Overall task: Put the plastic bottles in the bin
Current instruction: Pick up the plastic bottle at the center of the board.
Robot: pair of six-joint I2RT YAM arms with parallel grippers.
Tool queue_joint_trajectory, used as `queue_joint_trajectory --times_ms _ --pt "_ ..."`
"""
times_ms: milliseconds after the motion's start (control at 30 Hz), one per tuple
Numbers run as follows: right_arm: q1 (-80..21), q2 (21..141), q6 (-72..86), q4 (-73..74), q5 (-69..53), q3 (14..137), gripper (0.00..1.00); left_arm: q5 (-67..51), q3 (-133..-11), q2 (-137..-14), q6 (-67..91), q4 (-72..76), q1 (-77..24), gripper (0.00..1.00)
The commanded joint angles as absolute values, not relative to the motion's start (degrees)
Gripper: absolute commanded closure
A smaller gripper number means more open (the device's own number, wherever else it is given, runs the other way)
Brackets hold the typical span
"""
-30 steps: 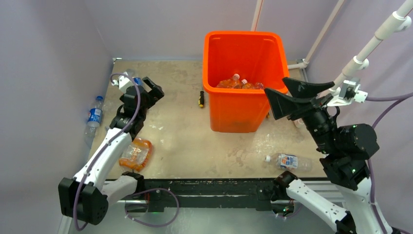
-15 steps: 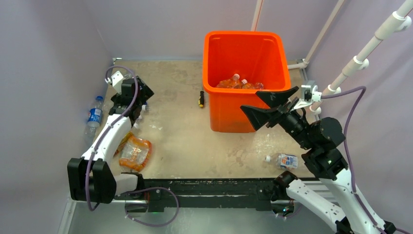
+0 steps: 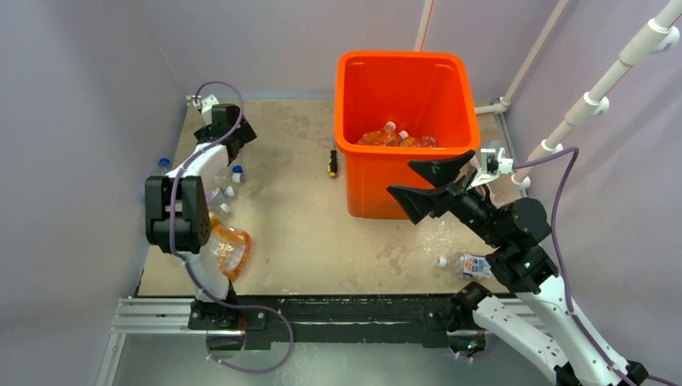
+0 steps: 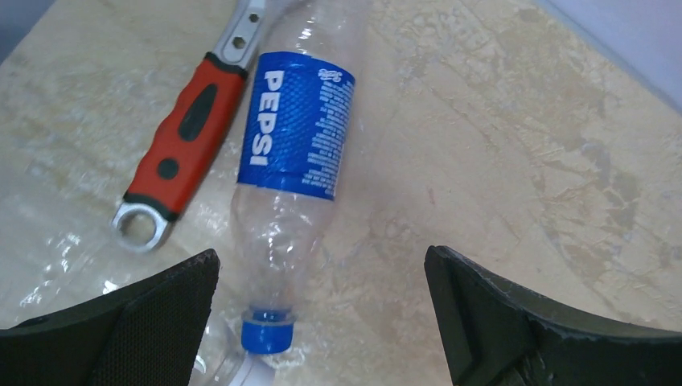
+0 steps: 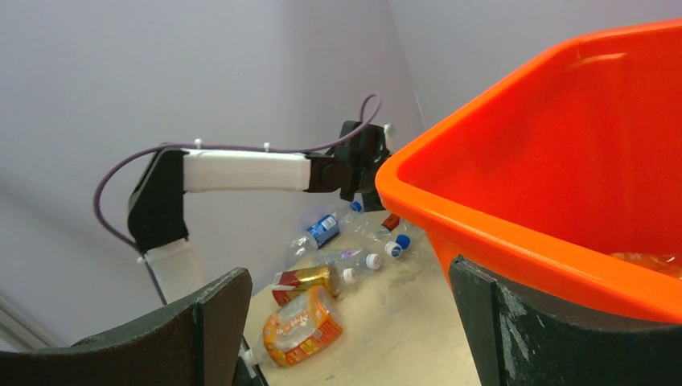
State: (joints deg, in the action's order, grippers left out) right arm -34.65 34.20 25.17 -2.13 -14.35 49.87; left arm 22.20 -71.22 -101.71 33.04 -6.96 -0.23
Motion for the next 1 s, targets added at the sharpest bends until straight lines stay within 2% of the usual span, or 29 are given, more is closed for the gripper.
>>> queue_joint_trajectory --times_ms 0,433,567,767,967 --pt "-34.8 33.9 25.4 -3.9 -16.2 50.0 0.03 19.6 -78.6 -106.1 24.2 -5.2 -0.1 0.01" --pt "-34.8 33.1 23.8 -2.5 -16.3 50.3 0.03 20.9 -86.3 -118.7 23.7 -10.7 3.2 0.01" --pt "-34.8 33.0 24.0 -2.0 -15.9 50.2 0.03 21.0 -89.8 -122.4 23.7 -14.0 3.2 0.04" --pt "-34.8 32.6 24.3 -1.4 -14.7 50.1 0.04 19.6 -90.1 -123.9 22.9 -13.7 3.4 0.21" --pt "-34.8 32.4 24.4 -0.7 -14.0 50.8 0.04 17.7 -88.3 -122.9 22.9 -12.3 3.5 0.45"
